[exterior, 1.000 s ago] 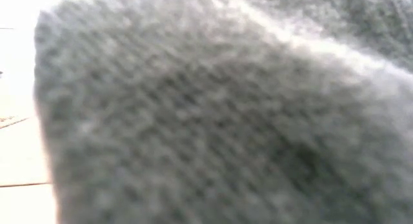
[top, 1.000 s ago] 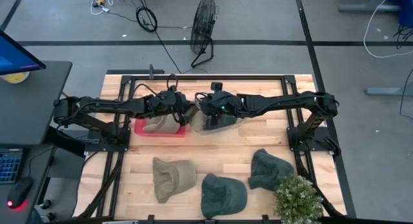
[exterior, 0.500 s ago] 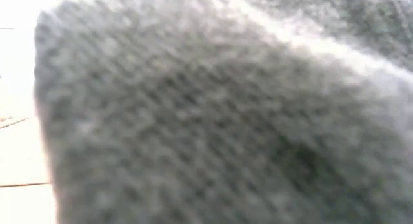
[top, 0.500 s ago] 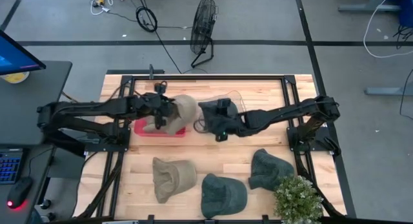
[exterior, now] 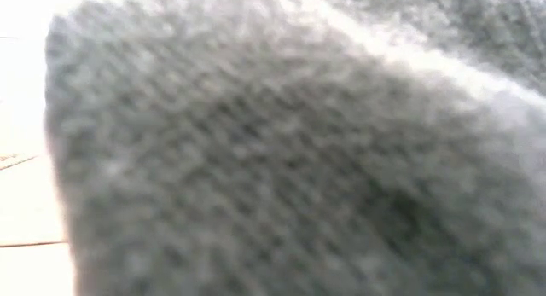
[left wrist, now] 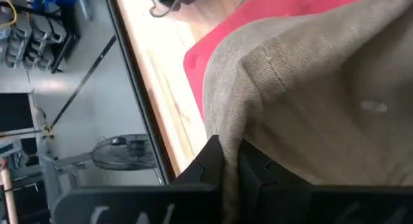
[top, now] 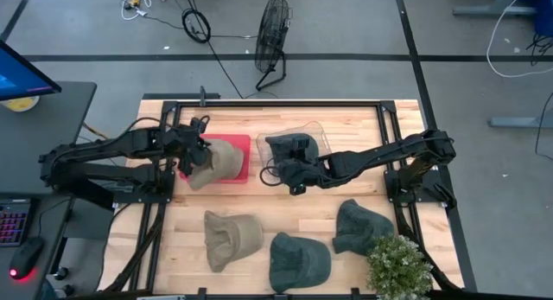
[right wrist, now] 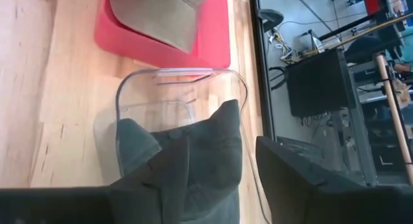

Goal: Pick & Place hat
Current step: Put the right brown cap into the red bin

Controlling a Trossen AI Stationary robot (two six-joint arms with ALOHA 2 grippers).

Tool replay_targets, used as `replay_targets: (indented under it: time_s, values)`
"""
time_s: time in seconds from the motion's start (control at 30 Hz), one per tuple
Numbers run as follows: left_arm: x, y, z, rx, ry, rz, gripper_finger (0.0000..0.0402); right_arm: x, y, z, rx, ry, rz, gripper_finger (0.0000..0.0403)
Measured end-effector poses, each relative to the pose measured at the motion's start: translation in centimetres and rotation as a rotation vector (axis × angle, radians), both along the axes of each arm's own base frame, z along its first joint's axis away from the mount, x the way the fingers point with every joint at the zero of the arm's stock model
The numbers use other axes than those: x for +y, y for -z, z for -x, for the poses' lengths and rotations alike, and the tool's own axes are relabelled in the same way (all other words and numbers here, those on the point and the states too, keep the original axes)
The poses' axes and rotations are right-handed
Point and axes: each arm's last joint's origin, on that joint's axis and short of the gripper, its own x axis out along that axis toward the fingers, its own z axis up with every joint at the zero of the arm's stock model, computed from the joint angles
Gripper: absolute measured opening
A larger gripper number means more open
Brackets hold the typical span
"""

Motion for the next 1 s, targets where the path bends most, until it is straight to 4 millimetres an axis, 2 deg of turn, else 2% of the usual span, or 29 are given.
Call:
replay_targets:
  time_s: [0.2,0.4,0.6,0.7,0.83,1.0]
  values:
    - [1.7,0.9,-1.8,0.004,0.062,-0.042,0.0015,0.1,-0.1,-0.2,-0.024,-0.009,-0.015,0.0183]
    - [3.9,3.1,-3.1,0.177,0.129,-0.052,0.0015,0.1,-0.1,-0.2,-0.026,-0.012,-0.020,0.0183]
    - [5.8,4.5,-4.1,0.137,0.172,0.079,0.0019,0.1,-0.1,-0.2,-0.026,-0.012,-0.020,0.0183]
    - [6.3,5.3,-4.4,0.134,0.090,0.155,0.0026,0.1,-0.1,-0.2,-0.026,-0.011,-0.020,0.0183]
    - [6.7,6.0,-4.9,0.067,-0.108,0.287,0.0037,0.0,-0.1,-0.2,-0.025,-0.011,-0.020,0.0183]
    - [6.8,6.6,-5.1,0.082,-0.157,0.320,0.0054,0.0,-0.1,-0.2,-0.025,-0.011,-0.020,0.0183]
